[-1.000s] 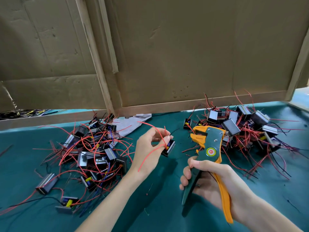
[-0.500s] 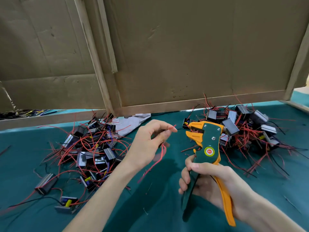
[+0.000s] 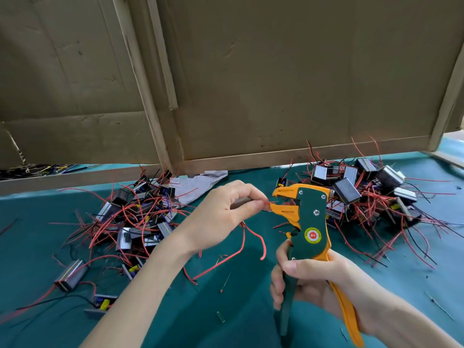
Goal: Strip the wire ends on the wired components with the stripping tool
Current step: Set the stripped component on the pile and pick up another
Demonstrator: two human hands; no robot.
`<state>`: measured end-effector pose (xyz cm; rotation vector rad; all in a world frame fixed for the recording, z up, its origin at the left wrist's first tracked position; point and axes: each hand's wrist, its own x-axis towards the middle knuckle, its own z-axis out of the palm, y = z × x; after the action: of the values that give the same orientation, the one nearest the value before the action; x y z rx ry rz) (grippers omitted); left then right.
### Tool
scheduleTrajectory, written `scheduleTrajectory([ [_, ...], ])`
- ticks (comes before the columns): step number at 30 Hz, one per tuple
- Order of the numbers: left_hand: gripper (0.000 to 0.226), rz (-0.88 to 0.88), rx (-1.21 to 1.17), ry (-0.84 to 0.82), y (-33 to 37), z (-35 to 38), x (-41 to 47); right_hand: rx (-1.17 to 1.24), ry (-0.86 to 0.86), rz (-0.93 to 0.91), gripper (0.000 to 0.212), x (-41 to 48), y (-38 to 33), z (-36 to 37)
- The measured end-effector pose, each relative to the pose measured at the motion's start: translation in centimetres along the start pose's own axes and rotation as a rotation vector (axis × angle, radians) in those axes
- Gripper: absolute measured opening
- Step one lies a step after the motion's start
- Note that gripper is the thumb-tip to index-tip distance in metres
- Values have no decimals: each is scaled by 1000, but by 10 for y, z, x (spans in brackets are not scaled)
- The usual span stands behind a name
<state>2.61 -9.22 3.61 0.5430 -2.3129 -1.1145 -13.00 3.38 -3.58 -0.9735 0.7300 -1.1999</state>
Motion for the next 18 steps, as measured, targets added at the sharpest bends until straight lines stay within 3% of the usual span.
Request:
scheduleTrajectory([
  [13, 17, -27, 108, -121, 12, -16, -6, -114, -35, 44, 21, -7, -3, 2],
  [18, 18, -29, 147, -135, 9, -18, -5, -74, 131, 121, 38, -9, 0, 18],
])
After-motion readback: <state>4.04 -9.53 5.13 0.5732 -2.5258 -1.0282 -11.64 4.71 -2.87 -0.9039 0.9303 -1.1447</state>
